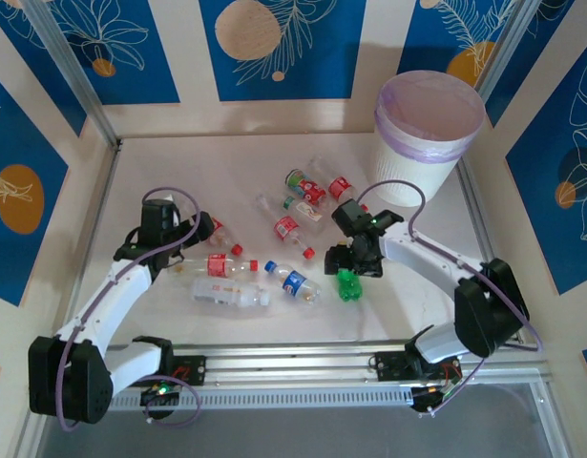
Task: Put the plastic bottles in the bin
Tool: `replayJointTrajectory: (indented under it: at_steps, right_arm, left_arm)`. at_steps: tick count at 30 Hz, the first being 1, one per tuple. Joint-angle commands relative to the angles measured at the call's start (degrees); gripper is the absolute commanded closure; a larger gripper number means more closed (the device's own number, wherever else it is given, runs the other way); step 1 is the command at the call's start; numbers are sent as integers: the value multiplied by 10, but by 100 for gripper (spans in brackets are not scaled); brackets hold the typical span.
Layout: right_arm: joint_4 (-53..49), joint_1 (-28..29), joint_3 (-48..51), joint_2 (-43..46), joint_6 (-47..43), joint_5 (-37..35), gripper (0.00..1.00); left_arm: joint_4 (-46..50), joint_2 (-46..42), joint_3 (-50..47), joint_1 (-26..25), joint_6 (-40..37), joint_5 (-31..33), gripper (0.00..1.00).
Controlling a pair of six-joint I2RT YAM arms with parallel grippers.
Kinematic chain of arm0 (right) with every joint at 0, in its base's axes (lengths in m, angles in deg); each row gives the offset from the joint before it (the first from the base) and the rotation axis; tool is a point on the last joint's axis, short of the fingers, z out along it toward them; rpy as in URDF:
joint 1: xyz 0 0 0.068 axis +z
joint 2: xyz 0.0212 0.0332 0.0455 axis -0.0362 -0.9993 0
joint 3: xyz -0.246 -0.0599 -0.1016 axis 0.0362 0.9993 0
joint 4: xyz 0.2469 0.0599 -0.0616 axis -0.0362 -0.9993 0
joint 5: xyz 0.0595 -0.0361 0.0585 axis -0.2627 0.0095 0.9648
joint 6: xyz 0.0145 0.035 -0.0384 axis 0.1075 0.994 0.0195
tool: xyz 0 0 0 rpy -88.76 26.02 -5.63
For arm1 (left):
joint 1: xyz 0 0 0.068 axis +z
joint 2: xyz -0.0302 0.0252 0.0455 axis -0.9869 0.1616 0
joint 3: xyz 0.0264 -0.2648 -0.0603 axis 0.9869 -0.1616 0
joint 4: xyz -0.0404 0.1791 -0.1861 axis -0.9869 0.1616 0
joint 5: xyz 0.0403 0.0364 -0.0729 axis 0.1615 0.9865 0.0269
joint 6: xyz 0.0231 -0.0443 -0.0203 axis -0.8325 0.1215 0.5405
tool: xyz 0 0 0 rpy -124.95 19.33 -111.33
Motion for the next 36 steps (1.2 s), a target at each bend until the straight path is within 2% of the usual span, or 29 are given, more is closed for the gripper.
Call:
replayJointTrajectory:
  at_steps: [1, 14, 21, 27, 36]
  right_arm:
    - [-5, -8, -21, -26, 9, -4, 15]
    - [36, -13, -8, -82, -15, -2, 27]
    - [28, -16, -6, -76, -28, -9, 43]
    - [-7, -18, -26, -17, -42, -11, 49]
    - [-68, -21, -140, 110, -123, 20, 50]
  left_arm:
    - [21, -7, 13, -11, -1, 4, 5]
    - [8, -1, 9, -35, 6, 21, 5]
    - [-6, 6, 4, -38, 11, 21, 4]
    - [-10, 16, 15, -44, 12, 24, 4]
    - [-23, 41, 26, -50, -3, 14, 3]
